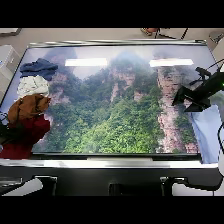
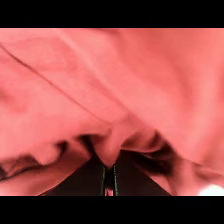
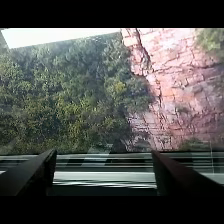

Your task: Fold the clothes and pants, and hang the long-sleeved shirts on hangers.

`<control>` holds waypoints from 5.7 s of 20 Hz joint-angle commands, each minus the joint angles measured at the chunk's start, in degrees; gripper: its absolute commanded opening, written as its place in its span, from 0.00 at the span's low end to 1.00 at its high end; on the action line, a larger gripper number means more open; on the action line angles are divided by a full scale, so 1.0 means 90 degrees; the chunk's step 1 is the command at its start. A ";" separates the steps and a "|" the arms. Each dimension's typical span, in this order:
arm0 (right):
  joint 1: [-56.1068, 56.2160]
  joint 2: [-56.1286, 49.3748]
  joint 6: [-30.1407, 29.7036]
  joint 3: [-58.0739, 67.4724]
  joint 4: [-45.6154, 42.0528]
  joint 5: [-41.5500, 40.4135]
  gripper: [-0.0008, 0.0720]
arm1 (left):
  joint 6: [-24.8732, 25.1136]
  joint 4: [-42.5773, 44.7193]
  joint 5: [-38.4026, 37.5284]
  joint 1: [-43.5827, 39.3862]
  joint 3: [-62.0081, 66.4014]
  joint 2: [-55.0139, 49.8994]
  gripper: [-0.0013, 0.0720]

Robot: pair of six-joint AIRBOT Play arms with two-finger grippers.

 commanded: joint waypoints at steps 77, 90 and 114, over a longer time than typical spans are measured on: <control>0.0998 -0.1649 -0.1348 0.1389 0.2696 -0.3956 0.06 | 0.0469 -0.2671 0.0675 -0.5355 0.1868 0.0007 0.05; -0.0095 0.3592 -0.1591 0.2669 0.0806 -0.5173 0.06 | 0.0284 -0.1914 0.2679 -0.3961 0.5843 0.3585 0.05; -0.0083 -0.2492 0.1105 0.2431 0.2023 -0.2565 0.06 | 0.0158 -0.2783 0.0891 -0.3976 0.0821 -0.0024 0.05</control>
